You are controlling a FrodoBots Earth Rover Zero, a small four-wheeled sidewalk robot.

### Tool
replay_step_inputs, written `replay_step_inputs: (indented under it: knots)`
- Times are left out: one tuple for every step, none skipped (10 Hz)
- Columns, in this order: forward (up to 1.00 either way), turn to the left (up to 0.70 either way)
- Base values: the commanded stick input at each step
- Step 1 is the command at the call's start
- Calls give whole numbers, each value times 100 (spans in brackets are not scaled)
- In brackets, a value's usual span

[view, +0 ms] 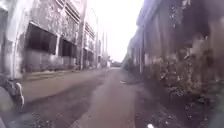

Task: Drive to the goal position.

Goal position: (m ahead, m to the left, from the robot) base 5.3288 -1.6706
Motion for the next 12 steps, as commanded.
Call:
replay_step_inputs:
  knots:
    - [100,0]
    - [100,0]
    - [100,0]
    - [100,0]
    - [100,0]
    - [100,0]
    - [100,0]
    - [100,0]
    - [100,0]
    - [100,0]
    - [100,0]
    - [100,0]
